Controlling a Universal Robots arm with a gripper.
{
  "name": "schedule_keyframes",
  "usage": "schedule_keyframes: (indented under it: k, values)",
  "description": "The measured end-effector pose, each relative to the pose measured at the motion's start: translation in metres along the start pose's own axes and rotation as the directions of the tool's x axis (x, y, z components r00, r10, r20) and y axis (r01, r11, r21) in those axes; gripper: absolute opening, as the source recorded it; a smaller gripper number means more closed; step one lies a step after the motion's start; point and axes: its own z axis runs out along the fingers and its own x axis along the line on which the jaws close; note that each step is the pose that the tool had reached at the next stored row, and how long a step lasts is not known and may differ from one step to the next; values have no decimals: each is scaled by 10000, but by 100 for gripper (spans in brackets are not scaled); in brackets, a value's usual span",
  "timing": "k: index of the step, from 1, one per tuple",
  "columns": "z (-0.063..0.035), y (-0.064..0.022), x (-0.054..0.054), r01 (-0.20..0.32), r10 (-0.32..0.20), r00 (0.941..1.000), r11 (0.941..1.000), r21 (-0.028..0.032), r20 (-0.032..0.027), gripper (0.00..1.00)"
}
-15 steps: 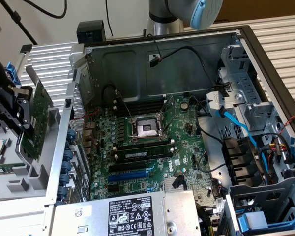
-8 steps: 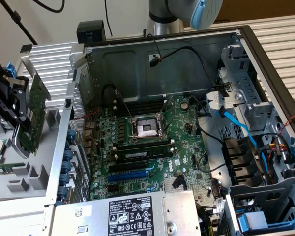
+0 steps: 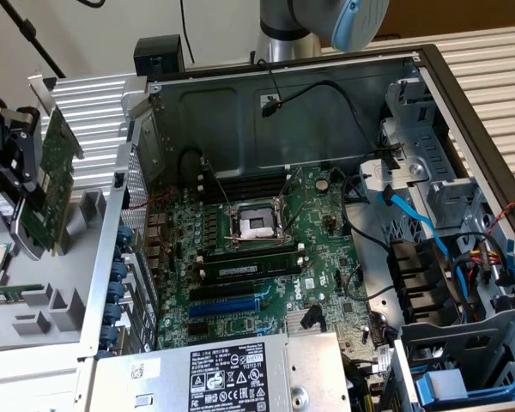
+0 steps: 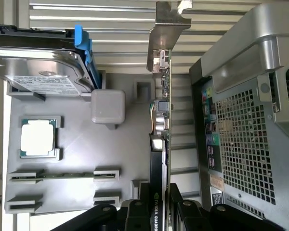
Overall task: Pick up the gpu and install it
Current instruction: 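Pick up the gpu and move the gpu toward the slot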
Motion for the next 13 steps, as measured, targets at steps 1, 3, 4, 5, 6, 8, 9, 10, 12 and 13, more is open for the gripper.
schedule_keyframes:
  k: [1, 3, 4, 5, 6, 8, 9, 10, 12, 13]
  values:
    - [-33, 4, -5, 0, 0, 10000, 10000, -1, 2, 27]
    - [-110, 13, -16, 0, 0, 10000, 10000, -2, 3, 27]
    - [-148, 17, -21, 0, 0, 10000, 10000, -3, 4, 27]
    - [-190, 22, -27, 0, 0, 10000, 10000, -3, 5, 27]
    - [-236, 28, -34, -1, 1, 10000, 10000, -3, 4, 27]
    - [-323, 38, -50, 0, 0, 10000, 10000, -4, 5, 27]
    - [-365, 43, -63, 0, 0, 10000, 10000, -3, 3, 27]
    - [-412, 50, -83, 1, -1, 10000, 10000, -3, 3, 27]
    - [-486, 61, -129, -2, 2, 10000, 10000, -4, -6, 27]
    - [-522, 67, -157, -3, 3, 10000, 10000, -6, -15, 27]
